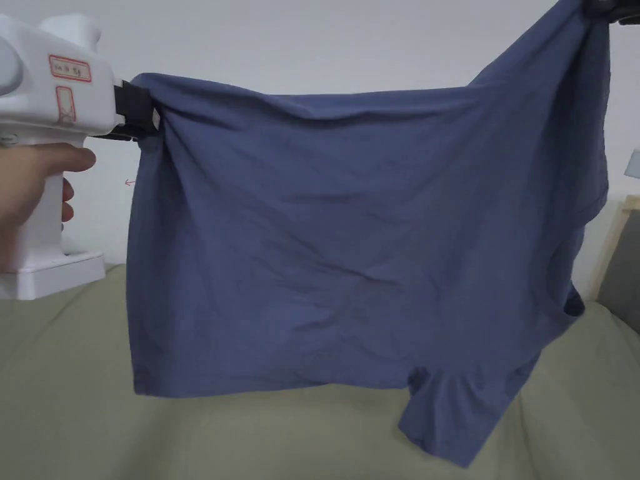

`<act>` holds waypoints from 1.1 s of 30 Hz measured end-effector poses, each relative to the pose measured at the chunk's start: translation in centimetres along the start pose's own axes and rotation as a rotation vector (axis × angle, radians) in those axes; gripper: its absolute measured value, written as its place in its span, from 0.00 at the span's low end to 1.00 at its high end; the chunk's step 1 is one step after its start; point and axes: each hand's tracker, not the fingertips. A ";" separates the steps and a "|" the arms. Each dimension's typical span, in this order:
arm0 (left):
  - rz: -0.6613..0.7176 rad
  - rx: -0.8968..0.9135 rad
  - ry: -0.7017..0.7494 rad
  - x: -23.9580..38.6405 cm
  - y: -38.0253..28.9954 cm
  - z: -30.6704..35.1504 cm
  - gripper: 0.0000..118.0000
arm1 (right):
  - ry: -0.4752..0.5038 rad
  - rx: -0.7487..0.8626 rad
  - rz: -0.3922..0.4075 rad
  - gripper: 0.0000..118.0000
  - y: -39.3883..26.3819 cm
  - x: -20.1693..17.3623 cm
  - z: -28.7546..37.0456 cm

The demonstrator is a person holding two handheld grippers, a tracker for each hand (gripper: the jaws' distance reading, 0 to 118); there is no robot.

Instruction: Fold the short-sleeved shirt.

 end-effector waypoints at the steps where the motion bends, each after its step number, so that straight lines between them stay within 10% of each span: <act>1: -0.004 -0.010 0.001 0.0 -0.5 -0.3 0.05 | 0.004 -0.004 -0.011 0.03 -0.7 0.1 -0.4; 15: 0.223 -0.214 -0.006 -4.3 -22.3 -9.1 0.05 | 0.042 -0.131 -0.109 0.03 -22.2 1.8 -5.6; 25: 0.179 -0.209 -0.046 -1.6 -29.9 6.6 0.05 | 0.175 -0.150 -0.159 0.03 -28.3 -0.7 12.3; 33: 0.197 -0.518 -0.020 -0.9 -45.8 14.4 0.05 | 0.164 -0.562 -0.219 0.03 -45.4 -4.4 25.6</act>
